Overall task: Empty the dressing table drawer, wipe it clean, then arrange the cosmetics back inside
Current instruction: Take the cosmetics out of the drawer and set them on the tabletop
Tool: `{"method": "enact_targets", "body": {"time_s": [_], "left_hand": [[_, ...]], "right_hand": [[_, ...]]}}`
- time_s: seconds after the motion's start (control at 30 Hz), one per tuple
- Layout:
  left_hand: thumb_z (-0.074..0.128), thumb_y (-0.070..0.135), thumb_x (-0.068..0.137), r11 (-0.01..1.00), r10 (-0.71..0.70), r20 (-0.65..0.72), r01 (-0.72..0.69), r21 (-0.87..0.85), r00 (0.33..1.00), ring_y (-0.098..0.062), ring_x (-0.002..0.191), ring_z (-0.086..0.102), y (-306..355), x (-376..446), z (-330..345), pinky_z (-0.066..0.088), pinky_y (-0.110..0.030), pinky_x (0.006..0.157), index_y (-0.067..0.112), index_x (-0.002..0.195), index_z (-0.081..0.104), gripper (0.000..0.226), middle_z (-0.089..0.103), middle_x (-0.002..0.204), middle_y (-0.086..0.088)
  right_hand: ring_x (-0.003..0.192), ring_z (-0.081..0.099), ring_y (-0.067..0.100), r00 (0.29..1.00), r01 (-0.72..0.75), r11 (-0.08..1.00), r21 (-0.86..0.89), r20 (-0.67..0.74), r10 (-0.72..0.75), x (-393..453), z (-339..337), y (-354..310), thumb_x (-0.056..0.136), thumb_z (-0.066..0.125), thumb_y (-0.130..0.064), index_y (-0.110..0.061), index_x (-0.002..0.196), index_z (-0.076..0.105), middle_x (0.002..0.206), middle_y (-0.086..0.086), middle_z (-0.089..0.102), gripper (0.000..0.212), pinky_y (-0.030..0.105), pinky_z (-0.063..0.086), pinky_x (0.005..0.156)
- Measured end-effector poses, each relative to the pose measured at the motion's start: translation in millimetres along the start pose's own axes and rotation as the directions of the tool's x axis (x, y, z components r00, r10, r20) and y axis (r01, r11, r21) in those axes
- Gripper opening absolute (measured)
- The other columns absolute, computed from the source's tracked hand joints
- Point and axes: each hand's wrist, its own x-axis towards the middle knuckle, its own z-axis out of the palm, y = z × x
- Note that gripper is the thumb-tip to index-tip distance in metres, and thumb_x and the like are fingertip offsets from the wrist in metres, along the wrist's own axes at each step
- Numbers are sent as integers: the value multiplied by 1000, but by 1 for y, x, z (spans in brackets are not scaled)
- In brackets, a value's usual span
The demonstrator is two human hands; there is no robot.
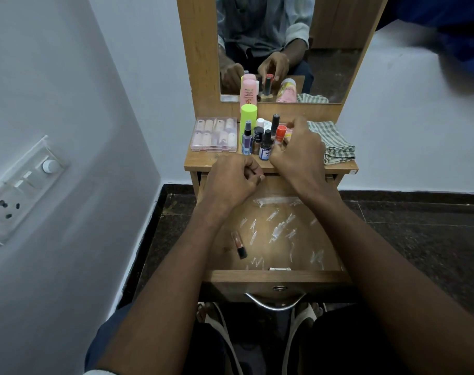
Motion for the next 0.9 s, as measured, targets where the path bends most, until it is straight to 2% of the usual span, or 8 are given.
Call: {"method": "enact_targets", "body": {"time_s": [0.2,0.33,0.43,0.63,0.77,0.83,0.9], "left_hand": [[85,23,87,1000,-30,22,30,1,999,-2,71,68,-3,-1,-3,63,-36,77,29,85,82,6,72,71,16],[85,24,87,999,-33,24,33,-1,999,-2,71,69,-2,-2,-4,63,-37,77,28,86,82,5,72,71,16],[85,24,86,1000,-30,24,30,-3,999,-2,71,69,-1,-2,-3,63,-38,78,29,84,82,6,73,71,16],[84,24,86,999,-36,18,36,15,999,-1,71,68,-1,-2,-4,63,-36,77,30,84,81,7,72,70,17],[84,25,87,1000,-29,4,29,8,1000,-2,71,69,1,-3,-5,63,-36,75,30,86,82,5,73,71,16],[84,26,87,1000,-20,-17,20,2,1000,-2,72,69,3,-3,-5,63,-35,75,30,88,82,4,73,72,16],[83,26,88,1000,-4,-49,4,-12,999,-1,73,69,4,-3,-5,63,-34,75,29,91,83,4,75,77,15]], "right_hand": [[94,63,22,999,29,999,24,23,-30,-8,-1,5,84,80,-19,-16,129,51,110,5,68,53,28,40,75],[87,53,15,999,30,999,24,31,-31,-9,-6,5,86,79,-17,-15,129,53,107,4,67,51,26,38,75],[87,52,17,999,23,999,25,35,-24,-7,-7,5,85,79,-15,-15,122,53,103,3,66,45,29,38,76],[88,49,15,999,17,999,35,49,-19,-8,-8,3,82,81,-16,-14,126,52,109,4,67,53,26,37,75],[85,60,16,1000,-7,994,113,25,4,-6,-12,3,80,79,-16,-16,125,58,97,-2,68,50,31,46,73],[86,68,22,1000,-11,988,151,0,11,-4,-14,3,79,81,-17,-18,124,62,93,1,72,49,36,54,75],[88,69,21,1000,17,988,151,-14,-15,-2,-16,3,78,84,-17,-18,124,63,96,3,73,50,34,55,75]]}}
